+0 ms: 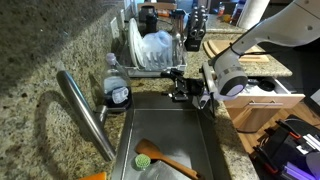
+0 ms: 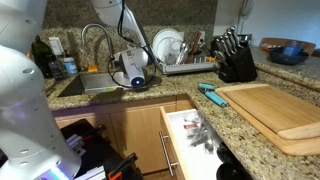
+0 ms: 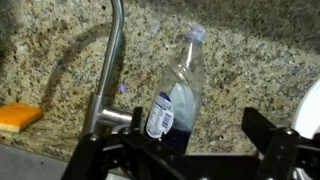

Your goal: Move the bottle of dishwashing liquid away from the faucet

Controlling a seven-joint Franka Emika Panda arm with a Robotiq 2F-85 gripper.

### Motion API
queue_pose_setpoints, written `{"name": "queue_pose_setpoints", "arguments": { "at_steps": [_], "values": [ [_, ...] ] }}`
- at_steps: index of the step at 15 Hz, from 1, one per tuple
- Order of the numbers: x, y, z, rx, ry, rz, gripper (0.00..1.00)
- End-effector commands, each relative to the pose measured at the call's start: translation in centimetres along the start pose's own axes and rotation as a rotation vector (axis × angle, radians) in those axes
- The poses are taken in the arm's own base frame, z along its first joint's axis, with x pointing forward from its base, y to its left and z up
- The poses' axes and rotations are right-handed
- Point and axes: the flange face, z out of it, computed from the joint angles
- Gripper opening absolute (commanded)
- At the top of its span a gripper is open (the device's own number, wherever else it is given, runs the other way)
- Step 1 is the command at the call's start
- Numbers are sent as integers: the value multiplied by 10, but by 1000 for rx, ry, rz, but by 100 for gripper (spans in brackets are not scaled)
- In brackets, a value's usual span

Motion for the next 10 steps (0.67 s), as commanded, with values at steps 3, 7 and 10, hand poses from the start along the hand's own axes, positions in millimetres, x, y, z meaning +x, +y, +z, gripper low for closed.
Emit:
{"name": "queue_pose_setpoints", "arguments": {
  "at_steps": [3, 7, 10],
  "values": [
    [-2, -57, 88, 8, 153, -133, 100],
    [-17, -55, 89, -5, 125, -139, 100],
    [-12, -54, 81, -2, 138, -131, 100]
  ]
}}
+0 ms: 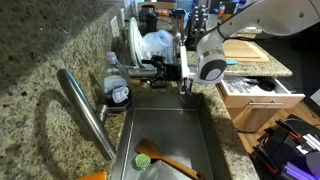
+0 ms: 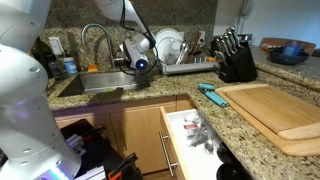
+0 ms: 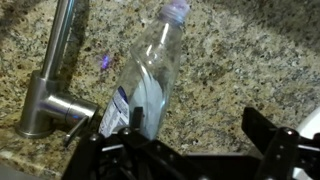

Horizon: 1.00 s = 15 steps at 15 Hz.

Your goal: Move the bottle of dishwashing liquid away from the faucet

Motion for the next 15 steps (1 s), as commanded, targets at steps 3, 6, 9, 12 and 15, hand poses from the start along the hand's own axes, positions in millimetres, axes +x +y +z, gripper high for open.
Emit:
{"name": "queue_pose_setpoints", "arguments": {
  "at_steps": [3, 6, 9, 12, 15],
  "values": [
    [17, 5, 8, -28, -11, 85, 100],
    [35, 24, 40, -159, 6, 170, 100],
    [32, 27, 36, -167, -2, 155, 100],
    [40, 30, 46, -172, 5, 147, 100],
    [43, 25, 59, -172, 8, 131, 100]
  ]
}}
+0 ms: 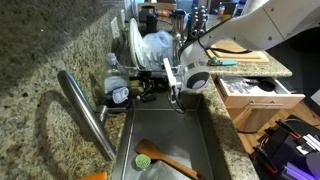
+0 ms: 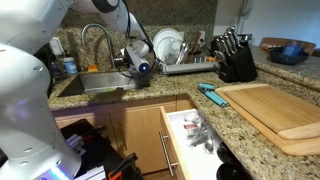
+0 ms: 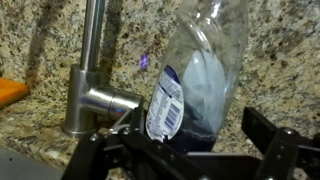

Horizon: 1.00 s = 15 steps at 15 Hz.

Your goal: Move the bottle of dishwashing liquid away from the faucet

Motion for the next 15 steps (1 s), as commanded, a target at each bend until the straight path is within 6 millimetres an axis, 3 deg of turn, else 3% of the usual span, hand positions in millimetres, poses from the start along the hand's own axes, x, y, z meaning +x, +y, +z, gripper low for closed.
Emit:
{"name": "queue_pose_setpoints", "arguments": {
  "at_steps": [1, 4, 5, 8, 14, 15],
  "values": [
    [-1, -8, 16, -2, 12, -31, 100],
    [-10, -7, 41, -27, 4, -77, 100],
    [-12, -7, 22, -11, -9, -43, 100],
    [-15, -3, 38, -24, -11, -59, 100],
    [-20, -12, 50, 9, -33, -73, 100],
    [-20, -15, 49, 23, -43, -74, 78]
  ]
}}
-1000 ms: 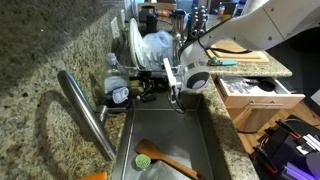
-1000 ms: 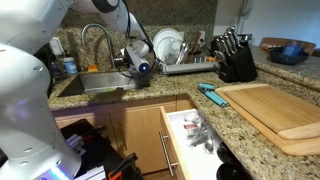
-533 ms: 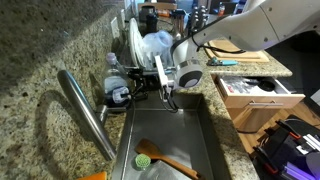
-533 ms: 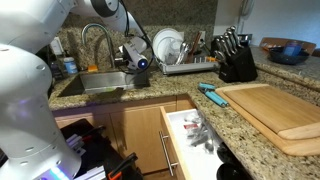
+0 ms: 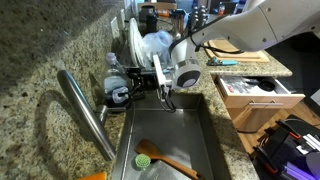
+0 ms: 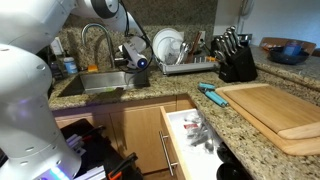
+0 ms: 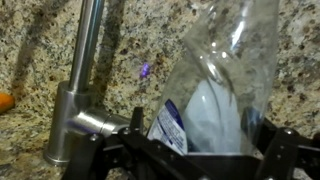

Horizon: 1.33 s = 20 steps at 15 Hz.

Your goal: Move the bottle of dishwashing liquid away from the faucet

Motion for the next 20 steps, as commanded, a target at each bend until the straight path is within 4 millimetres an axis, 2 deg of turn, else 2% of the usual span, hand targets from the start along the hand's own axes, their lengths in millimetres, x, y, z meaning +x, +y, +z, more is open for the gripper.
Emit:
{"name": "queue_pose_setpoints", "arguments": {
  "at_steps": [1, 6, 8, 12, 15, 17, 20],
  "values": [
    [0, -12, 3, 51, -19, -21, 74],
    [-1, -18, -2, 85, -19, -28, 38],
    [0, -22, -5, 113, -21, -24, 27],
    [6, -27, -14, 182, -29, -6, 17],
    [9, -27, -27, 228, -2, 18, 16],
    [8, -18, -33, 231, 41, 5, 16],
    [-7, 15, -32, 271, 30, -16, 16]
  ]
}}
